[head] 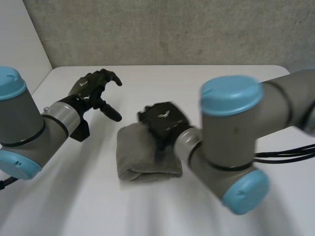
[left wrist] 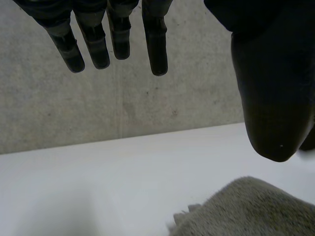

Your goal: Fold the towel.

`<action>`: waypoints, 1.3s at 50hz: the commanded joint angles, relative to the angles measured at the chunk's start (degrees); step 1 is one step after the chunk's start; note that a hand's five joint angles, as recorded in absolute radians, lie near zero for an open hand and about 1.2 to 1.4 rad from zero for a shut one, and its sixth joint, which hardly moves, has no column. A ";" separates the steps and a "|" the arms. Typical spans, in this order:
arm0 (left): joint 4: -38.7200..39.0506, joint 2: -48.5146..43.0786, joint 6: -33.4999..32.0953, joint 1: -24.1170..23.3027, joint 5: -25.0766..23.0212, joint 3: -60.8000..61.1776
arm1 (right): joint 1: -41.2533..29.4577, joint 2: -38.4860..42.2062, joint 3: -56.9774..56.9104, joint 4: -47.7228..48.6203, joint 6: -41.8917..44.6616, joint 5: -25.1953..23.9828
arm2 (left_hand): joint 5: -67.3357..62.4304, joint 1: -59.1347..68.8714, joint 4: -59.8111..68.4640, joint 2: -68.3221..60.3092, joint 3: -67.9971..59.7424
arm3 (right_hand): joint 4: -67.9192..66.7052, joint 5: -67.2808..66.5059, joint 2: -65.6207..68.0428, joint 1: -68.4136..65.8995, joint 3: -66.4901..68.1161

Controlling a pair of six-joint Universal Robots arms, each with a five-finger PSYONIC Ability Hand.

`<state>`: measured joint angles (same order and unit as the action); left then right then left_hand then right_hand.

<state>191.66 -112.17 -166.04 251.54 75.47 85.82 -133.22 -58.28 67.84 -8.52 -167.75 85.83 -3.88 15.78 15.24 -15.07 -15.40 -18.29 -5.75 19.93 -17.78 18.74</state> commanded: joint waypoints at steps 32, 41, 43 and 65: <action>-4.27 -1.38 -4.38 -6.51 4.42 8.93 | 5.60 4.07 3.80 1.75 -4.87 -0.05 | 2.82 -4.72 -4.18 4.01 4.34 | 8.29 5.75 -9.93 7.78 -8.74; -6.46 6.51 -4.03 -6.16 4.42 1.91 | 8.23 -9.29 3.80 1.66 -5.40 1.00 | 2.99 -4.89 -4.35 4.18 4.51 | 8.29 5.75 -9.93 7.78 -8.74; -7.08 8.02 -4.38 -5.80 4.42 0.49 | 9.72 -11.22 3.62 1.66 -5.40 2.05 | 2.99 -4.89 -4.35 4.18 4.51 | 8.29 5.75 -9.93 7.78 -8.74; -21.24 11.10 -3.76 2.20 4.95 -11.55 | 18.35 -16.07 3.88 1.58 -7.07 8.74 | 2.99 -4.89 -4.35 4.18 4.51 | 8.29 5.75 -9.93 7.78 -8.74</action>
<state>170.38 -101.16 -169.81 252.00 80.50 74.08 -114.60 -73.84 71.30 -7.00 -174.75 94.83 -3.72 14.73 14.99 -14.74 -14.61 -14.93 -3.85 15.02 -12.91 18.75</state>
